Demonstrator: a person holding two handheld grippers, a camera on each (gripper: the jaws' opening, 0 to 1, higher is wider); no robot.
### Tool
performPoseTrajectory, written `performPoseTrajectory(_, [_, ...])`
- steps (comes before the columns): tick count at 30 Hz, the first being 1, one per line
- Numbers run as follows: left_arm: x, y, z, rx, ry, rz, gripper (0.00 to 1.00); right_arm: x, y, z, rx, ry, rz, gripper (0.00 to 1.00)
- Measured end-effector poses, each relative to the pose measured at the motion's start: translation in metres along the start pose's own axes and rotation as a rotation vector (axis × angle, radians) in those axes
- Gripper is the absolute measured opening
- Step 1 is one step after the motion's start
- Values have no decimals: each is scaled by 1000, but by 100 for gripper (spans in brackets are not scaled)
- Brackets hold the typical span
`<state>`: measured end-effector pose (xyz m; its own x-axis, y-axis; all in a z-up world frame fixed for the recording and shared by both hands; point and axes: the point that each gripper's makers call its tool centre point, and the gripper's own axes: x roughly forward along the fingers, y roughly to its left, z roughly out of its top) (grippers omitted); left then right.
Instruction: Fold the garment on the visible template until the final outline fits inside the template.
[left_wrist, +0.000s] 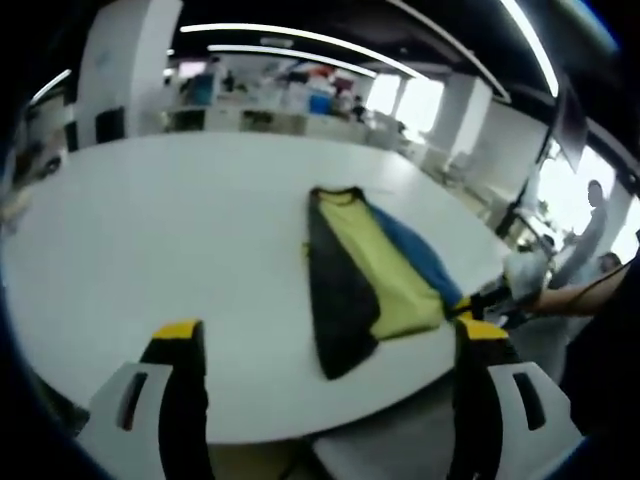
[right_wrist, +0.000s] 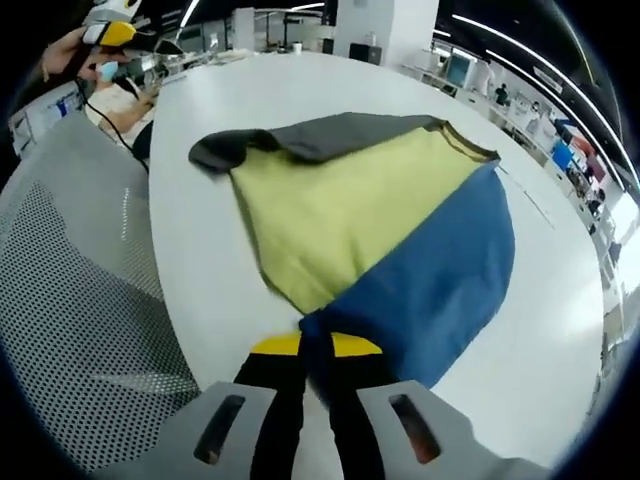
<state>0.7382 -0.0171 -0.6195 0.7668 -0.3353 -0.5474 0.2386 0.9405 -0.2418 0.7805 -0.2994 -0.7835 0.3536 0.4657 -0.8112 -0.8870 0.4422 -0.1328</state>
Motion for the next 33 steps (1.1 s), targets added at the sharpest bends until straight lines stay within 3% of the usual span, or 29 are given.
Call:
performPoseTrajectory(9, [-3, 3, -3, -14, -2, 8, 99, 0, -1, -2, 58, -1, 19, 4])
performPoseTrajectory(13, [-2, 3, -4, -18, -2, 6, 99, -2, -6, 1, 183, -53, 24, 3])
performPoseTrajectory(18, [1, 2, -5, -21, -2, 0, 99, -12, -19, 8, 220, -92, 7, 3])
performPoseTrajectory(26, [6, -2, -6, -26, -2, -15, 99, -45, -60, 26, 296, -200, -96, 3])
performPoseTrajectory(33, [7, -2, -7, -38, -6, -22, 99, -77, -103, 26, 345, -250, -202, 3])
